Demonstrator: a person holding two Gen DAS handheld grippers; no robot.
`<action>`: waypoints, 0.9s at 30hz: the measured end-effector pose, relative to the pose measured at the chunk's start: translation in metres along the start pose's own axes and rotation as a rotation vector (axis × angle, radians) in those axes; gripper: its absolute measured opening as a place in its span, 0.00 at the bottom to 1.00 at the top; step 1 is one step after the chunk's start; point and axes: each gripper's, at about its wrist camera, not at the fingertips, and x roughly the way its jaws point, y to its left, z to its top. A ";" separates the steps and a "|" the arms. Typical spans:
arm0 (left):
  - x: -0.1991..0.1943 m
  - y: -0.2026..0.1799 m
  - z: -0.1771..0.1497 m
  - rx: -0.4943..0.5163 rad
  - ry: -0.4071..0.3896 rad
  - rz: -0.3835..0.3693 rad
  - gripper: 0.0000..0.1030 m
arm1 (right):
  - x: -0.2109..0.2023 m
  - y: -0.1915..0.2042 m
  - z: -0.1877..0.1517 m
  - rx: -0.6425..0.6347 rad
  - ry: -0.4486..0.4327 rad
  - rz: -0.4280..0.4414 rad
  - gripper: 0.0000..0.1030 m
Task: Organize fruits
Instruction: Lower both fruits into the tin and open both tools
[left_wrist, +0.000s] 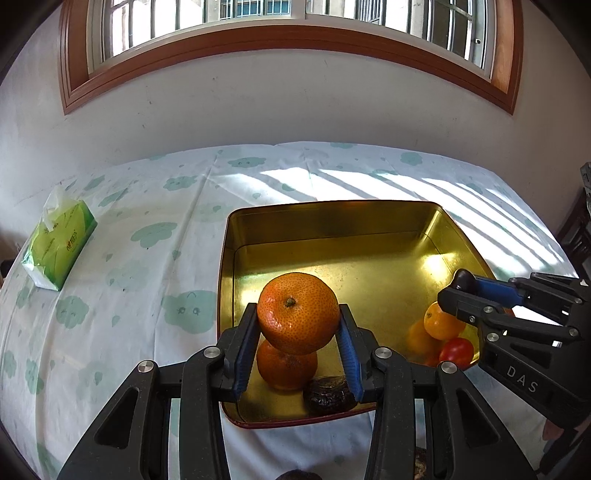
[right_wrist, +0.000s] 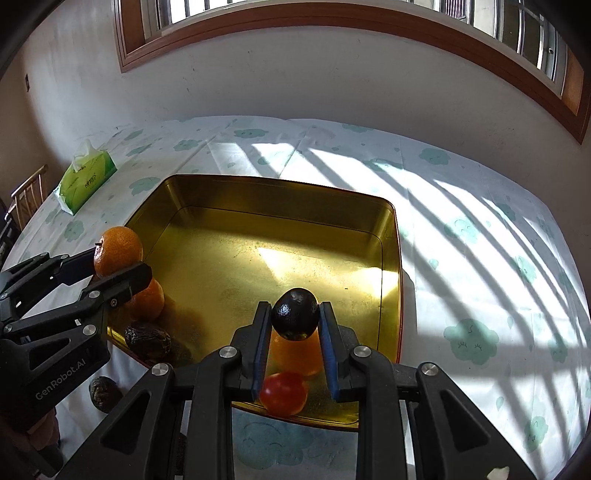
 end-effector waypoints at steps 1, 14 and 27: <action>0.002 0.001 0.000 0.001 0.002 0.004 0.41 | 0.002 -0.001 0.001 0.000 0.003 0.001 0.23; 0.019 0.004 -0.001 0.000 0.040 0.030 0.41 | 0.017 -0.008 0.003 0.022 0.032 0.003 0.24; 0.022 0.002 -0.001 0.006 0.050 0.047 0.42 | 0.001 -0.005 0.000 0.030 0.004 0.019 0.32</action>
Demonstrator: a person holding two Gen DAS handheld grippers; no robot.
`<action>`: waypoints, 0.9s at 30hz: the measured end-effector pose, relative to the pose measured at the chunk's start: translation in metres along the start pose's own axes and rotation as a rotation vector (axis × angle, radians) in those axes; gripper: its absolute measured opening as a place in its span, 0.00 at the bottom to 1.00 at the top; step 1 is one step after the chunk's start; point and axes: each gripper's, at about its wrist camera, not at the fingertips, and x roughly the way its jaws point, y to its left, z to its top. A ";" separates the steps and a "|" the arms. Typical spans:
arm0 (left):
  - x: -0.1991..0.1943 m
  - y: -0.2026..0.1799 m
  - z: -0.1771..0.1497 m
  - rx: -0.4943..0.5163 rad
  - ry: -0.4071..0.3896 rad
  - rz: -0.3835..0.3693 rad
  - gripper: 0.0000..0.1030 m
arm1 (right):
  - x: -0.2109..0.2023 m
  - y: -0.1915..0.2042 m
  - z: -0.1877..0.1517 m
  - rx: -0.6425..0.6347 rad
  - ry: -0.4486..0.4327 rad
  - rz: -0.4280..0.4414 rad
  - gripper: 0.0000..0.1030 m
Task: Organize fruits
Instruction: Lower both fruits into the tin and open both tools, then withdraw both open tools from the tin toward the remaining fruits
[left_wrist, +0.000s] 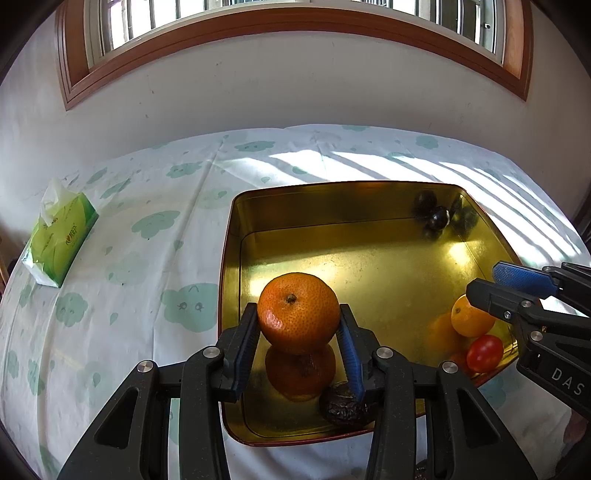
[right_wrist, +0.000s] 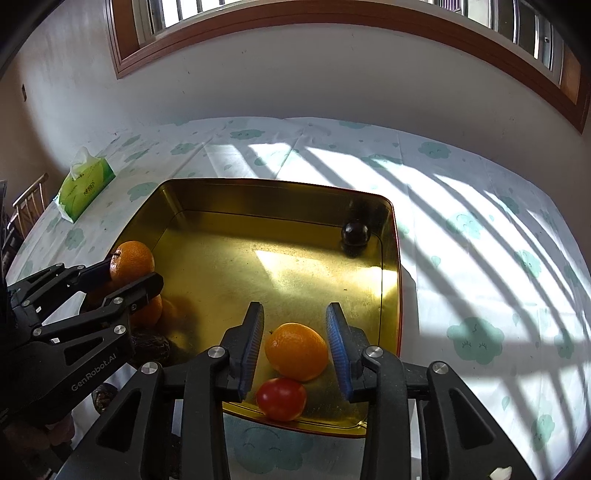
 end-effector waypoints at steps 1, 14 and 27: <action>0.000 0.000 0.000 -0.002 0.001 0.001 0.42 | -0.001 0.000 -0.001 0.002 0.000 0.001 0.32; -0.032 -0.008 -0.005 0.014 -0.038 0.006 0.52 | -0.032 -0.005 -0.018 0.022 -0.032 -0.008 0.33; -0.085 -0.008 -0.044 0.006 -0.071 0.019 0.52 | -0.075 -0.013 -0.059 0.055 -0.061 -0.030 0.33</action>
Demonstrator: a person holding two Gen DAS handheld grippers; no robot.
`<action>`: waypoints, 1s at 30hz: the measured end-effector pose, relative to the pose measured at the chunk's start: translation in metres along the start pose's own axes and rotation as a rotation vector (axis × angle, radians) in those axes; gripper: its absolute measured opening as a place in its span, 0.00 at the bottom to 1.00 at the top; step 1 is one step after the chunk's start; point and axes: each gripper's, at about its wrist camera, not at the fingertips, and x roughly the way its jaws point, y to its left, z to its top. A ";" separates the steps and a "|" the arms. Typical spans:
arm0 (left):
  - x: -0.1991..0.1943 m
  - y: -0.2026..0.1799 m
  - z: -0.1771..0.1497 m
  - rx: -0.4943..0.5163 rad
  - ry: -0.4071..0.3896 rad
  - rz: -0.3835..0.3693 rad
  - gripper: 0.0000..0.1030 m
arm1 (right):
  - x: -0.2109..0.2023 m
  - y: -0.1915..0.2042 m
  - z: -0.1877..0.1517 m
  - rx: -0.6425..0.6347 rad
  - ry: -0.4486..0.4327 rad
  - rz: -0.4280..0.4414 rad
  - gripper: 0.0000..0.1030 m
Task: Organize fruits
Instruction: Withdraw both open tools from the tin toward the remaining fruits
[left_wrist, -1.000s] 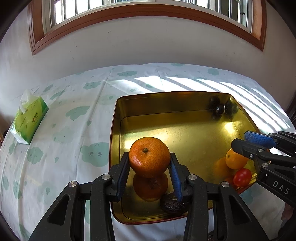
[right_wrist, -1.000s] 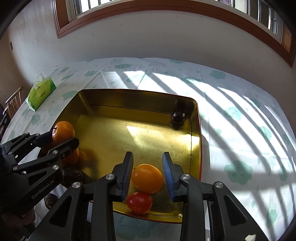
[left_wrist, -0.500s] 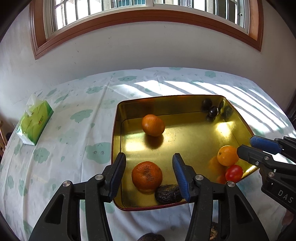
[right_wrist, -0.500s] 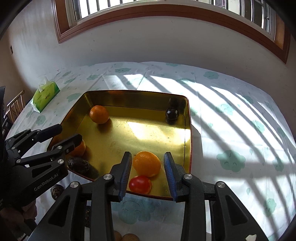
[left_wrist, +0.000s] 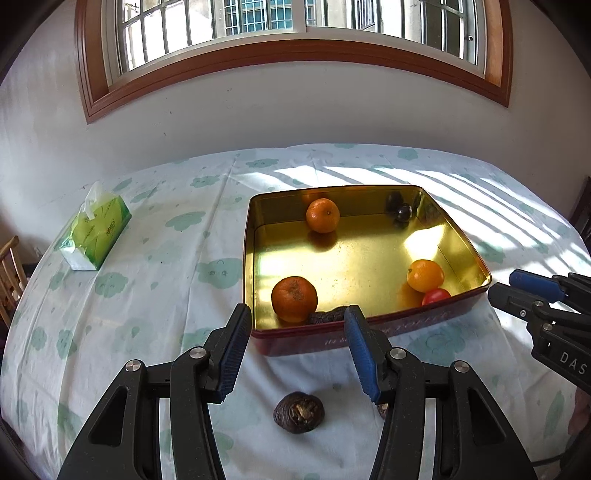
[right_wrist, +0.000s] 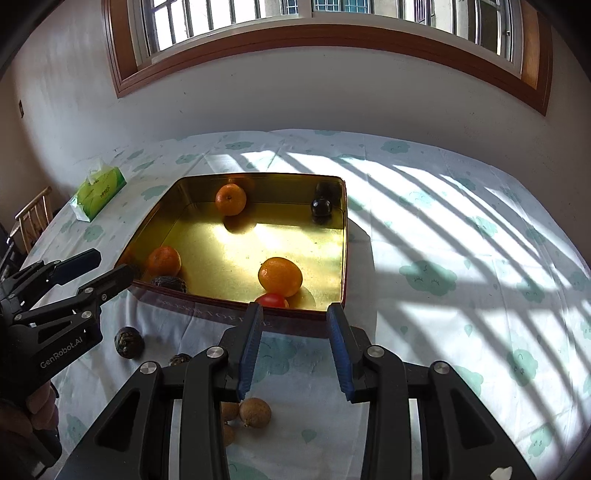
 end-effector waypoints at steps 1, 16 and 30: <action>-0.003 0.002 -0.005 -0.006 0.003 0.001 0.52 | -0.002 -0.001 -0.004 0.000 0.001 -0.001 0.33; -0.026 0.023 -0.090 -0.081 0.097 0.030 0.52 | -0.019 -0.011 -0.079 0.016 0.073 -0.001 0.33; -0.027 0.022 -0.109 -0.091 0.110 0.018 0.52 | -0.005 0.014 -0.106 -0.044 0.131 0.028 0.33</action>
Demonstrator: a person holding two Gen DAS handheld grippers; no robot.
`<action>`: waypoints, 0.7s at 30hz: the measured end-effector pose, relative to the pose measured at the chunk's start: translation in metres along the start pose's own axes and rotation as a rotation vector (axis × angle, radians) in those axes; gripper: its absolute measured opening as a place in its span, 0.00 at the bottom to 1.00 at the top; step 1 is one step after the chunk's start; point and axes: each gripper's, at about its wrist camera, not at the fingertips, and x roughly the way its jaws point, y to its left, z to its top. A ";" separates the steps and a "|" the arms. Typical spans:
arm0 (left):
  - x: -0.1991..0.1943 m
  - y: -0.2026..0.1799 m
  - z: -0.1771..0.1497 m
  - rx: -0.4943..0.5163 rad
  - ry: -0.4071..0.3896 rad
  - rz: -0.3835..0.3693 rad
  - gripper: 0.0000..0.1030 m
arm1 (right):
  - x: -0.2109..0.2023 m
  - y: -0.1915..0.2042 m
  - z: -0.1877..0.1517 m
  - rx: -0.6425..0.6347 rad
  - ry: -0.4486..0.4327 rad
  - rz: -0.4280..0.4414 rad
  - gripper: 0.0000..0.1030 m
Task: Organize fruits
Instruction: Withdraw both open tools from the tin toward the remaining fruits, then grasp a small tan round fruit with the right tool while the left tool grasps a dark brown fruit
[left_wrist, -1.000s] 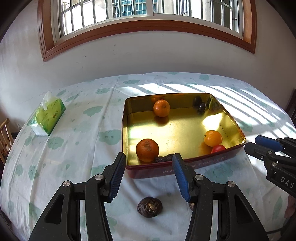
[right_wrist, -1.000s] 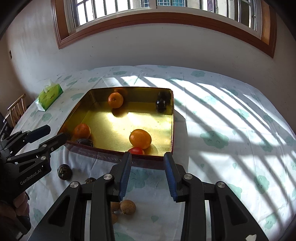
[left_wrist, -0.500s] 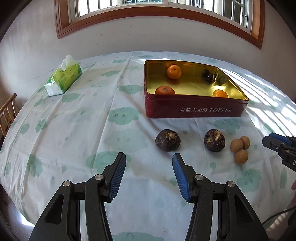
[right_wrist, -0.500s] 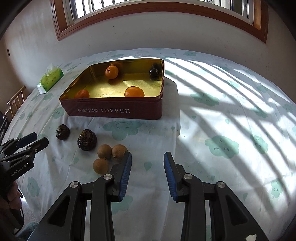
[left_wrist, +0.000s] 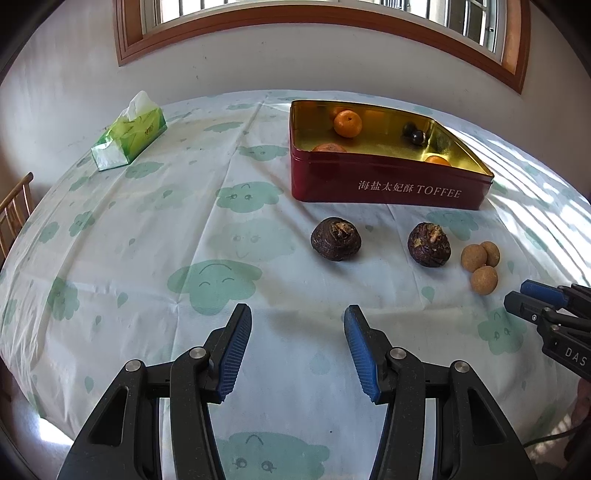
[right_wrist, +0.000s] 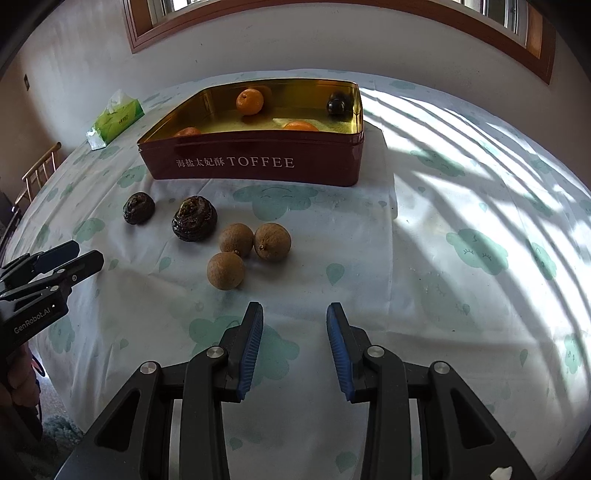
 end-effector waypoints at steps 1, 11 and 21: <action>0.000 0.000 0.000 0.001 0.001 0.001 0.52 | 0.001 0.001 0.001 -0.004 -0.002 -0.001 0.33; 0.014 0.000 0.003 0.005 0.024 0.002 0.52 | 0.015 0.012 0.017 -0.056 -0.027 -0.016 0.30; 0.022 -0.001 0.011 0.009 0.017 0.005 0.52 | 0.026 0.020 0.033 -0.087 -0.050 -0.012 0.22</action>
